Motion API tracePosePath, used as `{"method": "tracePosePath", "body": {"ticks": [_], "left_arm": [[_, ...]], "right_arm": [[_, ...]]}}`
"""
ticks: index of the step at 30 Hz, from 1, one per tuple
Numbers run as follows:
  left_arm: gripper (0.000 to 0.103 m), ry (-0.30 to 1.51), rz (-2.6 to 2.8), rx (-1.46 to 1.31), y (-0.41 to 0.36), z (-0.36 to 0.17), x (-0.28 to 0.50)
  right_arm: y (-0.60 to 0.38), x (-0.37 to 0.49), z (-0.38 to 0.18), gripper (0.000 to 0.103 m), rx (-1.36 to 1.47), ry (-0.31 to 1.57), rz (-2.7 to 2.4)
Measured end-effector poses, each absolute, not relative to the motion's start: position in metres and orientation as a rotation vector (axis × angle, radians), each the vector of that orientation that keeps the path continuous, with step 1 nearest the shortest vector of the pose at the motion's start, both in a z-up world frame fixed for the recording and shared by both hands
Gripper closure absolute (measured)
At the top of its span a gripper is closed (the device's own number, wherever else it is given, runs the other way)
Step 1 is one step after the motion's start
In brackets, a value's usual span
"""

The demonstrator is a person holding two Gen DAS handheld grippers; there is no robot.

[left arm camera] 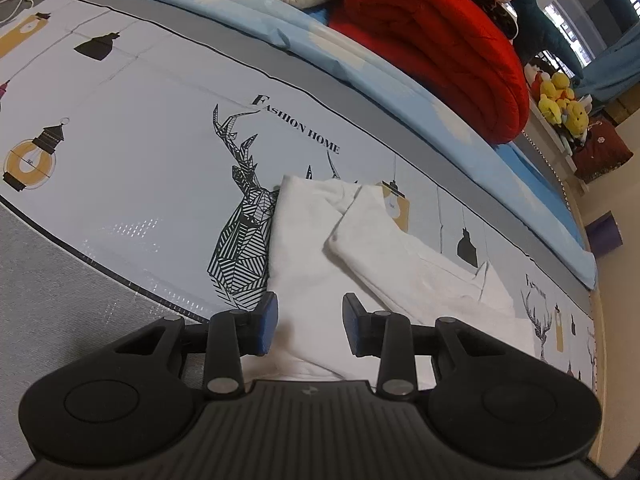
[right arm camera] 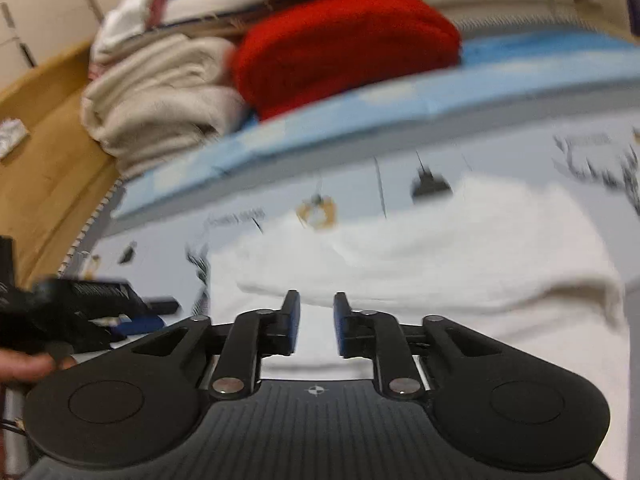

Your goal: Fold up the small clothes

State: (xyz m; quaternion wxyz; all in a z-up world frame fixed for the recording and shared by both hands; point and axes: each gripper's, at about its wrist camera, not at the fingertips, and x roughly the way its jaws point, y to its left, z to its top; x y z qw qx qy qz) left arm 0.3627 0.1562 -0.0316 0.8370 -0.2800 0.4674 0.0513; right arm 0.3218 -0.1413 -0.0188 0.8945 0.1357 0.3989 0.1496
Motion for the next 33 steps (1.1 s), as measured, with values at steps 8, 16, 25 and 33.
{"method": "tracePosePath", "body": {"ticks": [8,16,25,33], "left_arm": [[0.070,0.984,0.135,-0.591,0.141,-0.045,0.377],[0.079,0.977,0.153,-0.591,0.121,-0.063,0.403],[0.079,1.016,0.146,-0.555,0.108,-0.081,0.420],[0.078,1.020,0.130,-0.586,0.112,-0.087,0.424]], "right_arm": [[-0.175,0.352,-0.051,0.079,0.404,0.915,0.111],[-0.220,0.383,-0.072,0.076,0.473,0.957,0.016],[-0.273,0.399,-0.109,0.076,0.616,1.063,-0.198],[-0.275,0.398,-0.110,0.076,0.645,1.073,-0.225]]}}
